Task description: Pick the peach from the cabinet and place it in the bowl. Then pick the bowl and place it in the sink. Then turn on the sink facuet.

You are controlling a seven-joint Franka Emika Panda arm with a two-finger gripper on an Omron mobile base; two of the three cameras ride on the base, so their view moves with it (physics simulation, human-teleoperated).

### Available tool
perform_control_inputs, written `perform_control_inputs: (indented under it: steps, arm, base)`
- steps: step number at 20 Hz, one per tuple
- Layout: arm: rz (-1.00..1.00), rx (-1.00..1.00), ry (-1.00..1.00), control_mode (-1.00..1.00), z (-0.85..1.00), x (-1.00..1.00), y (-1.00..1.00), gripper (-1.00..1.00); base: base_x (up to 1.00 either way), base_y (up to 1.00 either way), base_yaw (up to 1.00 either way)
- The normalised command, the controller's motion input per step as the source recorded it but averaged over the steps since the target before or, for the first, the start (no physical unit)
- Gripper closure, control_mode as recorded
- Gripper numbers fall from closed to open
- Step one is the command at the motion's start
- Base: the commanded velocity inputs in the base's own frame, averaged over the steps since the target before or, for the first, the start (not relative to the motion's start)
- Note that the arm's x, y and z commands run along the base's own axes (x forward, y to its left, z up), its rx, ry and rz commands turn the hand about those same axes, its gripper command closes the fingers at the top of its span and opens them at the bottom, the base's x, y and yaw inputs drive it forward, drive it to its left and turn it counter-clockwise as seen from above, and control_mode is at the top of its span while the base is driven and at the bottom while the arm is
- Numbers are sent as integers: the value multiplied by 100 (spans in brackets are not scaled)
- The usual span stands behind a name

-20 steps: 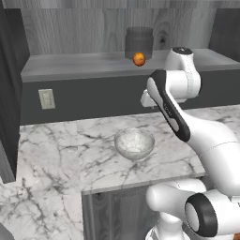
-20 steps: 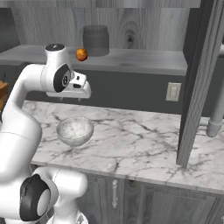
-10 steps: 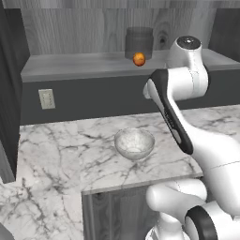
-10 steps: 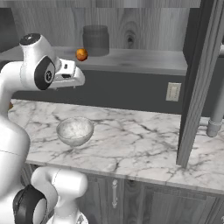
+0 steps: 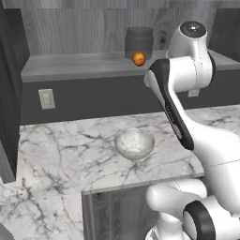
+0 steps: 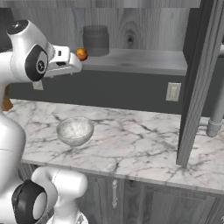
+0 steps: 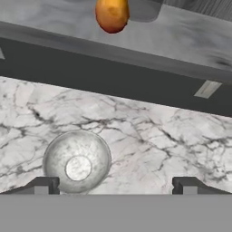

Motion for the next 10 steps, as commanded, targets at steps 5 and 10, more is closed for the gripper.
perform_control_inputs:
  steps: [5, 10]
  arm:
    - [0, 8, -1, -100, 45, 35, 7, -100]
    - [-3, 4, -1, -100, 24, 59, 6, -100]
  base:
    - [0, 0, 0]
    - [0, 0, 0]
